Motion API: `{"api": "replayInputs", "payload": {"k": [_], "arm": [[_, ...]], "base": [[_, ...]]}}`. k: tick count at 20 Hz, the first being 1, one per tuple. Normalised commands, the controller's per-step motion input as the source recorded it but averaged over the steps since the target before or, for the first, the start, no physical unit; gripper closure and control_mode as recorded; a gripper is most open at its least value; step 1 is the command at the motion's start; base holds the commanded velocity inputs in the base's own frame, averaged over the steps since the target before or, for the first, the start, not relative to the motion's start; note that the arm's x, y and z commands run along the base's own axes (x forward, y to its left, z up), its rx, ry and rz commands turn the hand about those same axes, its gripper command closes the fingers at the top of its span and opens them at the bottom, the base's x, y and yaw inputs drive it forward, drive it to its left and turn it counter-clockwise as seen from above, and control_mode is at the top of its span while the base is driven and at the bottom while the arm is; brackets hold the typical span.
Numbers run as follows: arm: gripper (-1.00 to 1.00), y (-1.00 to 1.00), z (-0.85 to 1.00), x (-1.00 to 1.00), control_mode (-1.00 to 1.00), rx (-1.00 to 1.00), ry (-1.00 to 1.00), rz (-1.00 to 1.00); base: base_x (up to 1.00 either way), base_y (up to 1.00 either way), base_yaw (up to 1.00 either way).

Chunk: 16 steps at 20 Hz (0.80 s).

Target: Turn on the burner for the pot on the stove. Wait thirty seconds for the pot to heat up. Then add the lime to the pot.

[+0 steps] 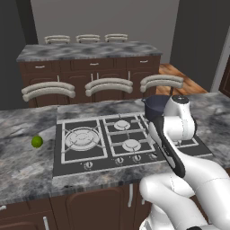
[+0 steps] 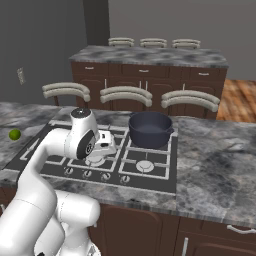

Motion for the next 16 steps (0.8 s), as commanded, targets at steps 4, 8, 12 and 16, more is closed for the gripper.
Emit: {"api": "replayInputs", "payload": {"k": [4,8,12,16], "arm": [[-1.00,0.00,0.00,0.00,-1.00,0.00,0.00,0.00],[-1.00,0.00,0.00,0.00,-1.00,0.00,0.00,0.00],[-1.00,0.00,0.00,0.00,-1.00,0.00,0.00,0.00],[-1.00,0.00,0.00,0.00,-1.00,0.00,0.00,0.00]], "base": [[0.00,0.00,0.00],[0.00,0.00,0.00],[0.00,0.00,0.00],[0.00,0.00,0.00]]}}
